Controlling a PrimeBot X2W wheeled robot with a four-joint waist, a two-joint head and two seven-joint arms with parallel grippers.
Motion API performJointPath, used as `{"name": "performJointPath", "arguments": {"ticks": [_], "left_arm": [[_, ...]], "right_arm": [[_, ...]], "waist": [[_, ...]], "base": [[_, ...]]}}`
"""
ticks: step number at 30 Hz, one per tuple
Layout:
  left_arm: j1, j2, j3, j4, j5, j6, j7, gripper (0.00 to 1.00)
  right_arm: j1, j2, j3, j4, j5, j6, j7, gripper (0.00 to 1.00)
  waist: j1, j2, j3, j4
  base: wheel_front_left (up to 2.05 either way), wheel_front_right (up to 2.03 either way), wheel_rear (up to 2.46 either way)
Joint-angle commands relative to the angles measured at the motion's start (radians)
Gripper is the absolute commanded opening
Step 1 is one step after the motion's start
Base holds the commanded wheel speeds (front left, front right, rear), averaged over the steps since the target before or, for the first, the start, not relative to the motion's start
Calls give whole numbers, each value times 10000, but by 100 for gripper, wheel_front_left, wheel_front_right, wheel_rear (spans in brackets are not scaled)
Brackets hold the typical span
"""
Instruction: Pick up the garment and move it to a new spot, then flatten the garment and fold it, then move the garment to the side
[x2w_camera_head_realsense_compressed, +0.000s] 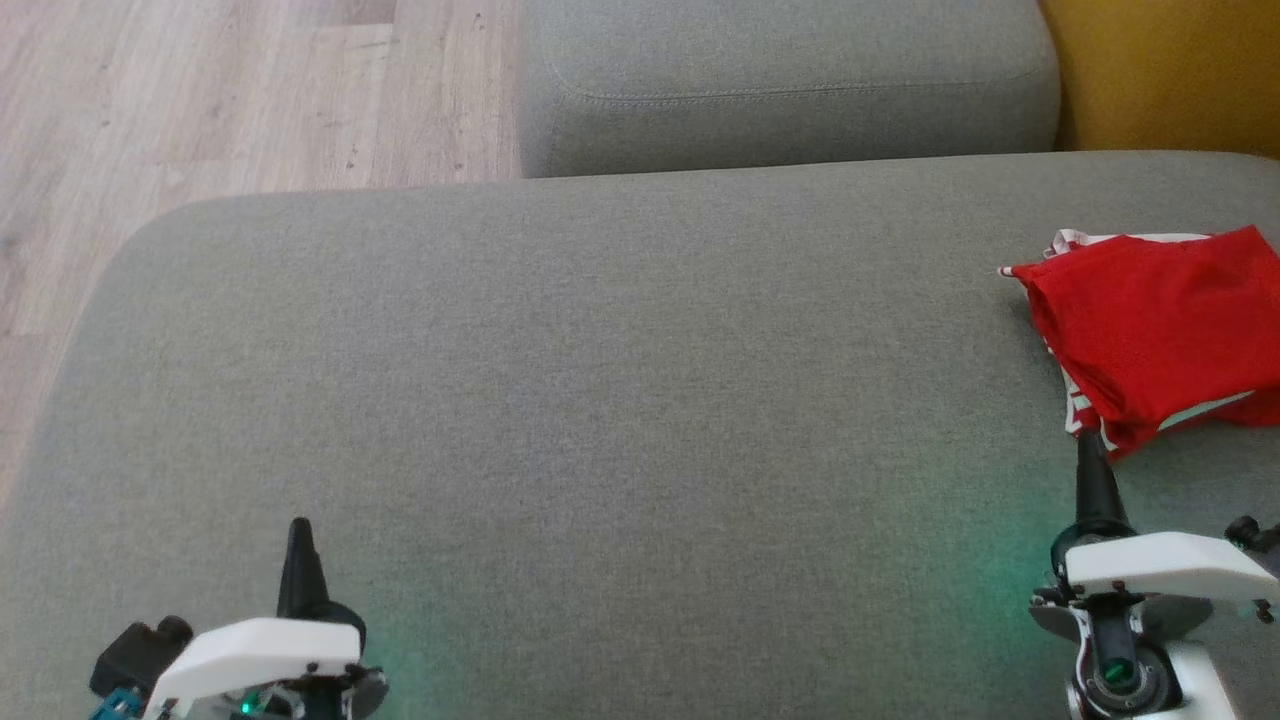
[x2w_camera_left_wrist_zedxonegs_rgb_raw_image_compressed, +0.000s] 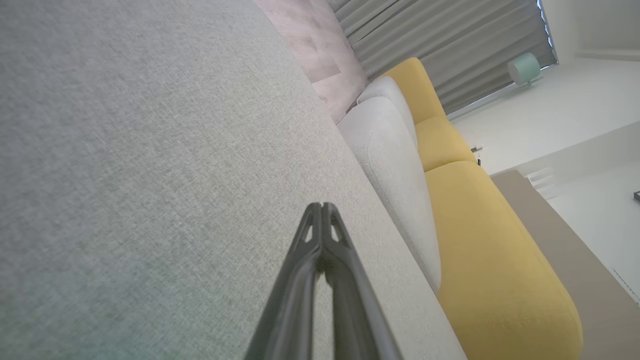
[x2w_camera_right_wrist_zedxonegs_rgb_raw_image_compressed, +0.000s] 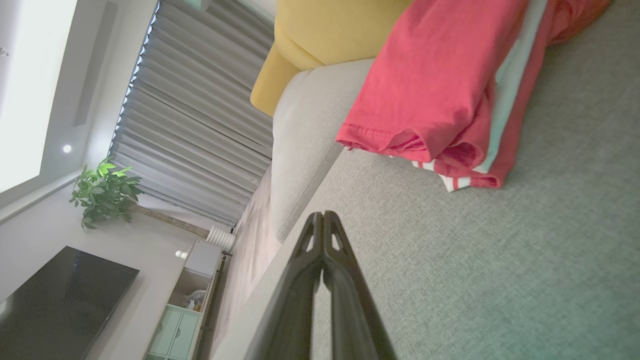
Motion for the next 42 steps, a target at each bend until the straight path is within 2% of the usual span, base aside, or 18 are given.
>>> {"name": "performJointPath", "arguments": {"ticks": [1, 42], "left_arm": [[-521, 34, 386, -400, -278, -81, 94, 0], [-678, 50, 1416, -886, -4068, -568, 1276, 0]], "right_arm": [[-312, -39, 82, -444, 352, -10, 82, 0], [-167, -51, -340, -1288, 4880, -16, 1259, 0]], "waist": [[0, 0, 3, -6], [-1, 0, 75, -148]], "base": [[0, 0, 0], [0, 0, 0]]}}
